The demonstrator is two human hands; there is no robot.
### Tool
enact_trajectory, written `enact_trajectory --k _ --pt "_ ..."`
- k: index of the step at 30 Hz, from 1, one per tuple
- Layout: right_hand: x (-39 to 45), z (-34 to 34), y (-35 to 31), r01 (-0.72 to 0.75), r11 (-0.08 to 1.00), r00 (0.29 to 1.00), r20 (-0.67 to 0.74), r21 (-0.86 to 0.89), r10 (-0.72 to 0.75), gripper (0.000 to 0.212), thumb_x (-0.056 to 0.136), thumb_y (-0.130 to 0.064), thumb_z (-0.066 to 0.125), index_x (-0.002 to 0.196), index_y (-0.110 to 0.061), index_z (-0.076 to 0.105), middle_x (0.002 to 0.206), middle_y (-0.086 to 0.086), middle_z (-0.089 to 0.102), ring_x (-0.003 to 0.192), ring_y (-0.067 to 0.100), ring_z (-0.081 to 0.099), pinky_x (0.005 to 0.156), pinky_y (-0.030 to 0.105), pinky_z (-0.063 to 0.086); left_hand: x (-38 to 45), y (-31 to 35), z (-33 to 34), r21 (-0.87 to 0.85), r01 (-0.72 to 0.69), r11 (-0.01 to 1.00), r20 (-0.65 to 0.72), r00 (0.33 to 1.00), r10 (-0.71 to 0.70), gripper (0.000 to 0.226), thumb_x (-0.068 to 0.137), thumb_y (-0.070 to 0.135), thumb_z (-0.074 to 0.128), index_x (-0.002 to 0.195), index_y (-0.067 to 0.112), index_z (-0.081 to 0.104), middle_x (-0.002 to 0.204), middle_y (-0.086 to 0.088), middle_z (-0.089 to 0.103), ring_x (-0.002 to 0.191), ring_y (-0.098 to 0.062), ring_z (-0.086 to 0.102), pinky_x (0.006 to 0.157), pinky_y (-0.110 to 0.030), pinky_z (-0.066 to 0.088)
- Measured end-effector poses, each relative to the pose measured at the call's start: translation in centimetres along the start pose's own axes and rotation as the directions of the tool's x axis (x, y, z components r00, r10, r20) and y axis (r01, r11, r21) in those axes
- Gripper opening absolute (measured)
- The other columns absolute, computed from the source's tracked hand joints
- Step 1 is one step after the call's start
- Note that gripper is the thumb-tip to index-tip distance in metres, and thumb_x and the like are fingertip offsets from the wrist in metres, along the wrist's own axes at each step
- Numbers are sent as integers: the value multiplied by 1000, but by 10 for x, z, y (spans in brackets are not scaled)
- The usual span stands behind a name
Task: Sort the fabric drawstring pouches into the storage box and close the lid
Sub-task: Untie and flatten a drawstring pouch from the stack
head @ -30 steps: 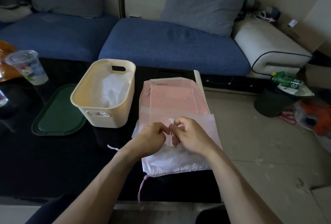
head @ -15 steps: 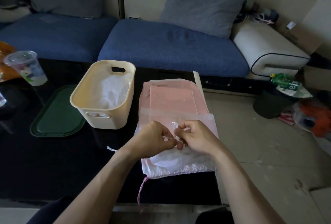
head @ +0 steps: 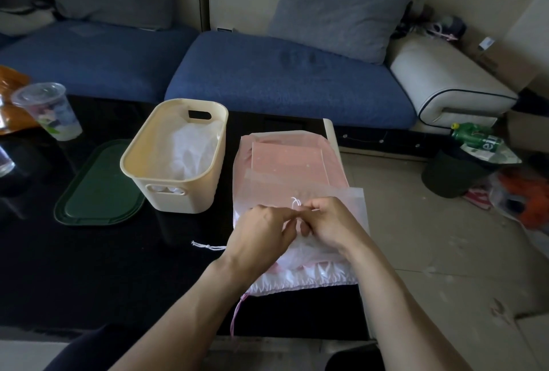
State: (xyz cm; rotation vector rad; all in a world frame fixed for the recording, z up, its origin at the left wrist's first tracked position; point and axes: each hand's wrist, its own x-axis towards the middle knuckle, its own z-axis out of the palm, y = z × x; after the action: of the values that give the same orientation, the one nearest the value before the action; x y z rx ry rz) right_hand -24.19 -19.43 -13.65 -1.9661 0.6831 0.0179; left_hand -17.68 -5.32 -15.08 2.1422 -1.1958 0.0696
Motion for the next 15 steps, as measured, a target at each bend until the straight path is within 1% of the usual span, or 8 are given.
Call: enact_trajectory --k 2,4,6,8,9,11,13,15 --pt "1 -1 1 -7 999 1000 1 -48 7 44 98 -20 59 55 -16 63 46 -9 56 38 0 41 47 11 34 -1 -2 3 42 -57 997 -27 998 58 19 88 23 58 86 33 74 44 9 32 47 -16 35 47 -30 39" --pt "1 -3 1 -8 996 1000 18 -83 9 46 98 -22 58 52 -15 61 46 -9 54 43 4 40 51 16 34 -1 -4 4 14 -63 998 -34 997 63 20 90 22 58 82 31 74 47 4 46 49 -19 44 47 -30 36" --pt "-1 -6 2 22 996 998 67 -89 -16 43 101 -19 53 61 -9 62 48 -9 53 47 5 41 53 18 35 -1 -3 5 -118 44 992 61 997 -37 24 92 25 55 79 28 74 56 -1 61 54 -20 52 51 -33 40" --pt "-3 -10 1 56 995 984 171 -83 -42 30 105 -22 49 88 -4 66 54 -8 56 48 2 45 53 16 37 1 -2 3 -241 236 942 235 955 -179 28 93 26 54 76 23 77 69 -6 70 65 -21 62 62 -39 48" --pt "-5 -13 1 61 995 974 224 -76 -43 23 105 -24 49 102 -7 63 59 -7 59 50 1 48 54 14 38 4 -1 -1 -299 333 894 318 918 -236 28 93 23 57 73 25 77 73 -7 72 69 -18 66 66 -38 51" --pt "-6 -18 0 51 997 957 288 -52 -34 18 105 -28 50 117 -16 56 71 -4 64 60 1 54 61 14 42 8 4 -9 -401 514 758 446 832 -328 34 91 11 61 66 28 76 64 -2 70 60 -5 61 58 -24 48" --pt "-7 -22 1 51 998 950 308 -25 -41 18 101 -31 58 114 -20 54 83 -2 69 72 4 58 72 19 44 10 6 -16 -441 671 596 555 726 -406 35 89 4 59 61 19 73 46 3 56 42 -5 47 45 -19 36" --pt "-9 -26 2 96 995 939 331 20 -97 19 94 -26 69 105 -20 54 91 -1 70 80 7 59 77 23 44 11 6 -20 -449 780 435 638 621 -456 43 87 4 55 47 17 62 45 3 39 38 -11 32 42 -22 20"
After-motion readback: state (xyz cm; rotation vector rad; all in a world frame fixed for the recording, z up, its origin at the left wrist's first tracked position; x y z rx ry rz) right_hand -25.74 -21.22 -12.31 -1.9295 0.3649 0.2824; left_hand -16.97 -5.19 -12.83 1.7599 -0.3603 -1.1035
